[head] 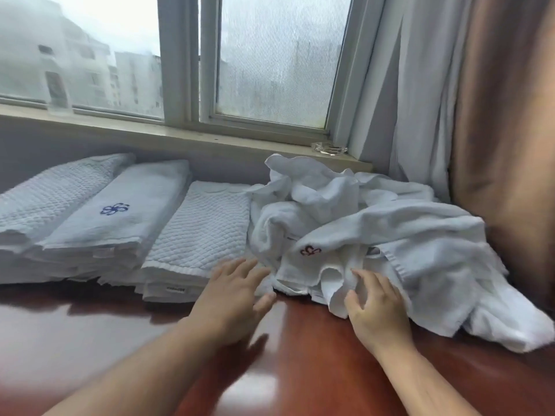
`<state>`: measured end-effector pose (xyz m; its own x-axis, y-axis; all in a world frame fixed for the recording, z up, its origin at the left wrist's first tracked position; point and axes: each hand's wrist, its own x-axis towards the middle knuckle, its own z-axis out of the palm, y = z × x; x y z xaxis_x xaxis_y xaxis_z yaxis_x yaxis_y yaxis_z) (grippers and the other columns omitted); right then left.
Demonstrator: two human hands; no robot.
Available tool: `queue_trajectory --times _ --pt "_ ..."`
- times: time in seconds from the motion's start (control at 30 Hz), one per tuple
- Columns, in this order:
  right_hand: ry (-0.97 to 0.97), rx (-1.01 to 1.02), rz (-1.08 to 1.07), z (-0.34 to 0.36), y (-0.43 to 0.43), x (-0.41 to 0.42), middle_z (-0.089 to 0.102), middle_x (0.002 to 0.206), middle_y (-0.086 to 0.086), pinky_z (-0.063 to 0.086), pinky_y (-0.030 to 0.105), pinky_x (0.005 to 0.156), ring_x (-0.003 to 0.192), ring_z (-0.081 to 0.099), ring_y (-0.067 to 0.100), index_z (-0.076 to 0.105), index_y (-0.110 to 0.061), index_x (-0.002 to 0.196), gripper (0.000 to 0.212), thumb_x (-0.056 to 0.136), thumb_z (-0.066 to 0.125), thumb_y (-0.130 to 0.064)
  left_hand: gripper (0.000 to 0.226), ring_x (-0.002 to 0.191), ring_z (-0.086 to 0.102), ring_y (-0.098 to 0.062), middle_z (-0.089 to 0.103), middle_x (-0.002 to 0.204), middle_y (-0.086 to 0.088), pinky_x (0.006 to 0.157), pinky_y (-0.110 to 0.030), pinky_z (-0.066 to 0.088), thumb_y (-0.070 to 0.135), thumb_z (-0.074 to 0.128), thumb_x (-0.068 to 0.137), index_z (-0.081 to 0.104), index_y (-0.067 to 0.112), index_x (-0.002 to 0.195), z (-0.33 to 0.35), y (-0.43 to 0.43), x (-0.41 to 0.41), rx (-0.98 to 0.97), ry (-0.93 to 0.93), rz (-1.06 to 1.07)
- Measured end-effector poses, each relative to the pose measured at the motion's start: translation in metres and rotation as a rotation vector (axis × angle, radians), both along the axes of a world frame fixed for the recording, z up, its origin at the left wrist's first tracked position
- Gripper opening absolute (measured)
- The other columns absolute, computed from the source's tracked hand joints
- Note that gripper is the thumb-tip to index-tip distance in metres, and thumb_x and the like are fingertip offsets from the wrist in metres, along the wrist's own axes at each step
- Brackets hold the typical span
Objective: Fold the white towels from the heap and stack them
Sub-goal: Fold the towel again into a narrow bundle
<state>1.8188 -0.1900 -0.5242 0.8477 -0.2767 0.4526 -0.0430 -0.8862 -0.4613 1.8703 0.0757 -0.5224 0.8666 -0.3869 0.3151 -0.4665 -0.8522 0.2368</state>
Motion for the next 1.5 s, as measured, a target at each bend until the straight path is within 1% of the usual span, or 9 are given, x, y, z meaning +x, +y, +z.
queue_trajectory --times 0.17,0.33,0.5,0.83,0.93,1.03,1.17,1.37,1.5 --pt "0.195 0.1 0.136 -0.017 -0.009 0.031 0.055 0.136 -0.007 0.034 0.029 0.107 0.131 0.045 0.012 0.06 -0.025 0.128 0.036 0.098 0.048 -0.041 0.072 0.153 -0.006 -0.009 0.016 0.165 0.014 0.111 -0.023 -0.026 0.074 0.018 0.09 0.029 0.039 0.152 -0.029 -0.001 0.015 0.067 -0.005 0.029" --pt "0.182 0.12 0.199 -0.017 -0.011 0.043 0.055 0.139 -0.012 0.036 0.034 0.111 0.134 0.044 0.009 0.059 -0.031 0.128 0.035 0.099 0.044 -0.044 0.065 0.149 0.007 -0.012 0.033 0.154 0.017 0.119 -0.032 -0.007 0.072 0.018 0.09 0.041 0.04 0.142 -0.025 -0.018 0.019 0.022 -0.014 0.108" --pt "0.089 0.294 0.205 -0.011 -0.013 0.04 0.065 0.091 -0.015 0.036 0.014 0.074 0.095 0.058 0.003 0.062 -0.031 0.081 0.026 0.101 0.049 -0.04 0.055 0.14 0.032 -0.023 0.048 0.146 0.0 0.117 -0.041 0.018 0.055 0.031 0.096 0.043 0.03 0.143 0.003 -0.058 0.022 -0.295 0.019 0.266" --pt "-0.413 0.237 -0.083 0.015 -0.038 0.035 0.067 0.07 0.0 0.045 0.034 0.065 0.071 0.06 0.017 0.069 -0.008 0.074 0.041 0.096 0.048 -0.035 0.047 0.135 0.033 -0.011 0.039 0.15 0.013 0.114 -0.032 0.029 0.039 0.05 0.091 0.055 0.036 0.138 -0.009 -0.11 0.02 -0.52 -0.11 -0.214" --pt "-0.581 0.16 -0.416 0.025 -0.067 0.028 0.059 0.115 0.009 0.039 0.028 0.09 0.111 0.054 0.031 0.067 -0.012 0.11 0.033 0.09 0.061 -0.038 0.059 0.142 0.025 -0.006 0.026 0.159 0.024 0.115 -0.03 0.026 0.059 0.038 0.091 0.038 0.047 0.149 -0.017 -0.115 0.022 -0.365 0.023 -0.363" --pt "-0.236 0.195 -0.533 0.021 -0.083 0.029 0.044 0.147 0.007 0.033 0.039 0.105 0.136 0.034 0.03 0.053 -0.024 0.141 0.061 0.088 0.071 -0.047 0.065 0.141 0.02 -0.007 0.007 0.163 0.029 0.111 -0.027 0.023 0.068 0.032 0.09 0.026 0.051 0.152 -0.029 -0.117 0.026 -0.303 0.052 -0.346" --pt "-0.295 0.132 -0.478 0.015 -0.083 0.031 0.061 0.119 -0.001 0.035 0.035 0.094 0.122 0.045 0.027 0.071 -0.02 0.11 0.02 0.1 0.059 -0.033 0.063 0.135 0.027 -0.007 0.014 0.16 0.023 0.105 -0.025 0.024 0.06 0.041 0.09 0.034 0.043 0.15 -0.028 -0.115 0.027 -0.376 0.037 -0.334" --pt "-0.637 0.116 -0.28 0.027 -0.064 0.027 0.061 0.124 -0.004 0.034 0.01 0.095 0.117 0.05 0.007 0.064 -0.015 0.105 0.017 0.105 0.05 -0.026 0.059 0.135 0.026 -0.004 0.021 0.156 0.025 0.105 -0.022 0.026 0.053 0.045 0.092 0.04 0.039 0.149 -0.027 -0.113 0.029 -0.423 0.035 -0.348" --pt "-0.661 0.279 -0.102 0.031 -0.048 0.024 0.06 0.08 -0.026 0.039 0.003 0.072 0.079 0.055 -0.013 0.053 -0.017 0.093 0.023 0.108 0.038 -0.026 0.062 0.143 0.015 -0.001 0.012 0.161 0.029 0.11 -0.021 0.016 0.055 0.035 0.094 0.03 0.041 0.155 -0.027 -0.114 0.03 -0.424 0.073 -0.346"
